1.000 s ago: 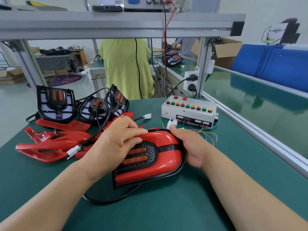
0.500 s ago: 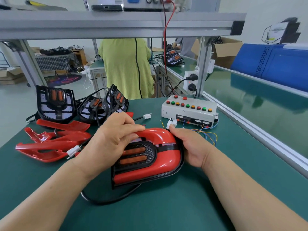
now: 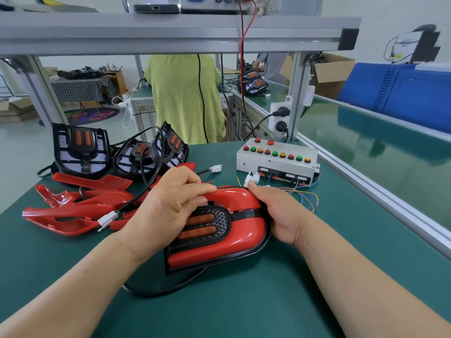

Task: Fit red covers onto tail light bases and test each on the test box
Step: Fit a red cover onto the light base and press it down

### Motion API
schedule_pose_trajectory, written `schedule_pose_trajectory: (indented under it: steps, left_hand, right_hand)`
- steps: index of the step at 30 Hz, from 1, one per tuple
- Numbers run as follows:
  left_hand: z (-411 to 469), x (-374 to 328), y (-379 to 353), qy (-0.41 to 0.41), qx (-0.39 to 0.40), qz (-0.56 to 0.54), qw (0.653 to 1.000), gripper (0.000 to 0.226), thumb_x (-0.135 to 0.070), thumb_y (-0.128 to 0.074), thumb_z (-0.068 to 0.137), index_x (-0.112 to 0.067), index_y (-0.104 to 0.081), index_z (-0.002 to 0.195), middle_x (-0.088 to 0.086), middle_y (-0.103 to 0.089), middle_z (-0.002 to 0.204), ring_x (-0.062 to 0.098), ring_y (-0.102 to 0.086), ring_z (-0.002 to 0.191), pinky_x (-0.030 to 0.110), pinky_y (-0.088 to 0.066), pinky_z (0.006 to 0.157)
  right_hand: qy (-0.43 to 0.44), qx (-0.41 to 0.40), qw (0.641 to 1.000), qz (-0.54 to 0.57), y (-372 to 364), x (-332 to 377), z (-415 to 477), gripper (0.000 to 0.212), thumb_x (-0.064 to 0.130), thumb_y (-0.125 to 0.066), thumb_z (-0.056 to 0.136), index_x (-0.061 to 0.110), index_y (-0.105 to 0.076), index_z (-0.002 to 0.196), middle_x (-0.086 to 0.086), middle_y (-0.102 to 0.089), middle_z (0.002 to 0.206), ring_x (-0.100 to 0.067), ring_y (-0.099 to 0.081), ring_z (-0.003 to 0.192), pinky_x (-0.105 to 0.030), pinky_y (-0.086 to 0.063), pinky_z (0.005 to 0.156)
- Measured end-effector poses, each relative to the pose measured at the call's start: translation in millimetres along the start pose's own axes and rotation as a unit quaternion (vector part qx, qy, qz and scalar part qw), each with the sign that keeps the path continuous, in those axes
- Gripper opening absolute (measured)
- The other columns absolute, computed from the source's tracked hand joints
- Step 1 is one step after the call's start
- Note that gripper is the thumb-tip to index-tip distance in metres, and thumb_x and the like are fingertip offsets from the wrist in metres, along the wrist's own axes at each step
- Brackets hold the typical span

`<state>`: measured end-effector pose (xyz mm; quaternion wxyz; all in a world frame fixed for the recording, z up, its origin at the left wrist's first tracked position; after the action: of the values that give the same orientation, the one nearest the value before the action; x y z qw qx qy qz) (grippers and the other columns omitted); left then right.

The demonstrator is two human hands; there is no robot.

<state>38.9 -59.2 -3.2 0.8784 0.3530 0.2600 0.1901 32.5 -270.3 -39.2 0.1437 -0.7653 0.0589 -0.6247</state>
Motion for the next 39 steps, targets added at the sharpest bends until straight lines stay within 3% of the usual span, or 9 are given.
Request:
schedule_pose_trajectory:
  steps: [5, 14, 20, 25, 32, 36, 39]
  left_hand:
    - [0.7, -0.6, -0.6, -0.001, 0.005, -0.006, 1.0, 0.03, -0.004, -0.066, 0.089, -0.012, -0.073, 0.117, 0.003, -0.056, 0.096, 0.021, -0.056, 0.098, 0.029, -0.044, 0.095]
    - [2.0, -1.2, 8.7, -0.005, 0.015, 0.001, 1.0, 0.029, -0.003, -0.069, 0.088, -0.013, -0.075, 0.114, -0.001, -0.056, 0.094, 0.017, -0.055, 0.094, 0.018, -0.042, 0.088]
    - [3.9, -8.8, 8.3, -0.041, 0.017, 0.05, 0.998, 0.03, -0.002, -0.069, 0.087, -0.012, -0.074, 0.115, -0.001, -0.055, 0.093, 0.021, -0.056, 0.088, 0.032, -0.051, 0.076]
    - [0.4, -1.1, 3.7, -0.005, 0.024, 0.004, 1.0, 0.029, -0.003, -0.068, 0.088, -0.014, -0.074, 0.115, 0.002, -0.058, 0.096, 0.022, -0.059, 0.096, 0.032, -0.048, 0.087]
    - [-1.5, 1.5, 0.5, -0.002, 0.016, -0.01, 1.0, 0.032, 0.0, -0.068, 0.087, -0.013, -0.073, 0.116, 0.003, -0.058, 0.095, 0.023, -0.058, 0.096, 0.028, -0.046, 0.09]
    - [-1.3, 1.1, -0.8, -0.005, 0.009, -0.008, 1.0, 0.032, 0.002, -0.068, 0.087, -0.011, -0.073, 0.117, 0.005, -0.058, 0.095, 0.025, -0.057, 0.096, 0.033, -0.046, 0.091]
    - [-1.1, 1.1, -3.4, -0.009, 0.006, -0.005, 1.0, 0.031, 0.001, -0.069, 0.088, -0.011, -0.074, 0.116, 0.005, -0.058, 0.095, 0.025, -0.056, 0.095, 0.037, -0.046, 0.09]
  right_hand:
    - [-0.007, -0.003, 1.0, 0.003, 1.0, -0.1, -0.1, 0.041, 0.036, -0.047, 0.102, 0.008, -0.075, 0.092, -0.013, -0.075, 0.09, -0.023, -0.073, 0.078, -0.034, -0.061, 0.069]
    - [-0.01, 0.0, 1.0, -0.007, -0.7, -0.6, 0.5, 0.037, 0.036, -0.048, 0.102, 0.008, -0.073, 0.098, -0.013, -0.075, 0.091, -0.023, -0.072, 0.078, -0.034, -0.061, 0.07]
    - [-0.016, 0.008, 1.0, -0.001, -0.1, -0.5, 0.9, 0.036, 0.035, -0.047, 0.103, 0.009, -0.072, 0.096, -0.01, -0.076, 0.088, -0.021, -0.073, 0.075, -0.031, -0.059, 0.063]
    - [-0.009, 0.0, 1.0, -0.012, 1.6, -1.5, 2.8, 0.036, 0.036, -0.05, 0.101, 0.009, -0.073, 0.097, -0.012, -0.075, 0.092, -0.023, -0.073, 0.079, -0.034, -0.06, 0.068]
    - [-0.008, 0.001, 1.0, -0.011, 2.5, -2.6, 2.6, 0.045, 0.037, -0.049, 0.101, 0.016, -0.08, 0.078, -0.009, -0.076, 0.088, -0.021, -0.073, 0.076, -0.033, -0.061, 0.068]
    - [-0.017, 0.021, 1.0, -0.012, 0.1, -2.3, 0.7, 0.049, 0.05, -0.054, 0.093, 0.008, -0.074, 0.107, -0.014, -0.075, 0.104, -0.026, -0.073, 0.091, -0.037, -0.061, 0.08]
    - [0.007, 0.043, 0.998, -0.038, -2.3, -3.3, -0.6, 0.046, 0.041, -0.068, 0.078, 0.008, -0.073, 0.11, -0.019, -0.073, 0.108, -0.027, -0.071, 0.087, -0.038, -0.06, 0.082]
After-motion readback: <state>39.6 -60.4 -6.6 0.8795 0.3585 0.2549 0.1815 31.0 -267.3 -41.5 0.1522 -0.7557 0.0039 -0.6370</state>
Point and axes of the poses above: each hand's wrist, its own z-axis towards the middle knuckle, its own y-axis out of the back of the hand, x = y × z, the point moved 2 cm from there along z, towards the middle knuckle
